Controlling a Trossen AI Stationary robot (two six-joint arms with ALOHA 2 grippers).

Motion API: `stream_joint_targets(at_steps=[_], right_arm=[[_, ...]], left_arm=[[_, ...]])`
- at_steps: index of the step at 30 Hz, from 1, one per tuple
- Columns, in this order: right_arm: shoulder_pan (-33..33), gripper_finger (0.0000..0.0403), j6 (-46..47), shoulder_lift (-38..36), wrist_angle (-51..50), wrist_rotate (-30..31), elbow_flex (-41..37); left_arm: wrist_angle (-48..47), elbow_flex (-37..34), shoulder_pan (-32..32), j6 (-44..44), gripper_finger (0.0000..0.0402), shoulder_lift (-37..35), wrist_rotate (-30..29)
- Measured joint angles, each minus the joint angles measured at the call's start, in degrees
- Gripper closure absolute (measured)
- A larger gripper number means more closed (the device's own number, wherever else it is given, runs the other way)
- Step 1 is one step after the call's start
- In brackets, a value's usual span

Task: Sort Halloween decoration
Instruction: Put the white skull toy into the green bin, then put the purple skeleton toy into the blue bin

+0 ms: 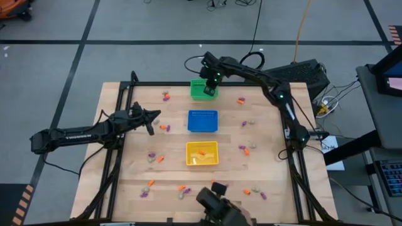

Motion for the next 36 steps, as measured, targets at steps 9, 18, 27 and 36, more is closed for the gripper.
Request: stream_joint_targets(at_steps=[9,18,27,36], right_arm=[[-0.9,0.0362,-2.1,7.1,-3.9,-3.0,6.0],[-0.8,0.0323,-2.9,7.8,-2.8,-2.6,6.0],[0.4,0.0238,-4.4,4.0,-2.9,-2.7,6.0],[1.6,0.0392,-6.8,-1.3,0.1,-12.5,6.0]], left_arm=[[0.0,0.1,0.1,0.1,0.0402,0.2,0.0],[0.0,0.1,0.1,0.1,0.0402,0.2,0.0],[0.4,2.6,0.1,1.1,0.0402,2.9,1.2],[-6.8,12.7,3.9,8.8,0.0402,14.7,3.6]])
